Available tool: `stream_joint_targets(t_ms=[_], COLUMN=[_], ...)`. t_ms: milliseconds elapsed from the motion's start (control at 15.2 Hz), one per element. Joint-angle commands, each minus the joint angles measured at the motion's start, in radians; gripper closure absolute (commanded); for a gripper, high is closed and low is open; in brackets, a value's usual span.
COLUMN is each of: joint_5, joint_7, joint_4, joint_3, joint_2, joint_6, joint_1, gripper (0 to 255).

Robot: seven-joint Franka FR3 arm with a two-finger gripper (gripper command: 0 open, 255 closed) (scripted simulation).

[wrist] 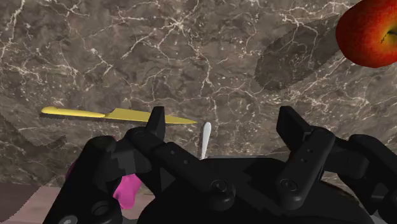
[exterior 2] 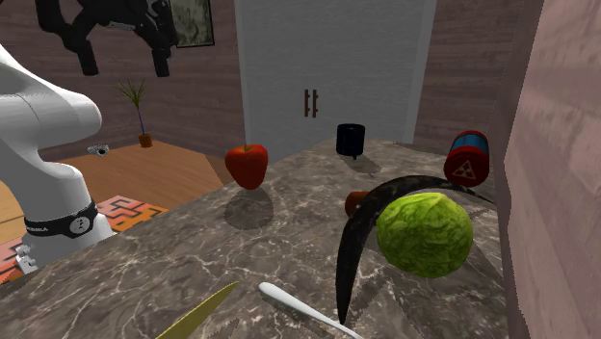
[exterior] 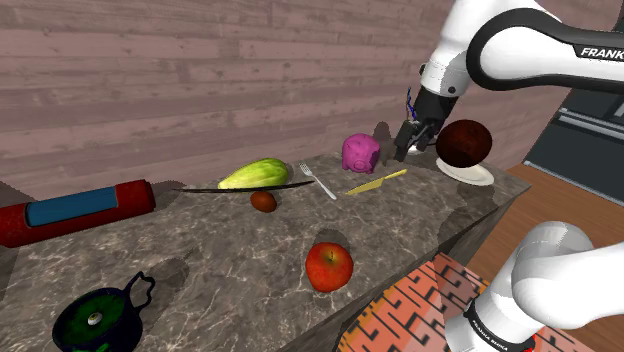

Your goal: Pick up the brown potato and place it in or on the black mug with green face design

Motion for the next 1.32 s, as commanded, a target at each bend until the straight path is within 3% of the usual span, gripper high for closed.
stream_joint_targets(t_ms=[0, 660, 1254], joint_5=[0.000, 0.142, 0.302], joint_7=[0.000, 0.030, -0.003], joint_4=[0.000, -0.011, 0.097], joint_3=[0.000, 0.000, 0.002], joint_2=[0.000, 0.290, 0.606], joint_6=[0.000, 0.316, 0.542], joint_1=[0.000, 0.049, 0.106], gripper=[0, 0, 0])
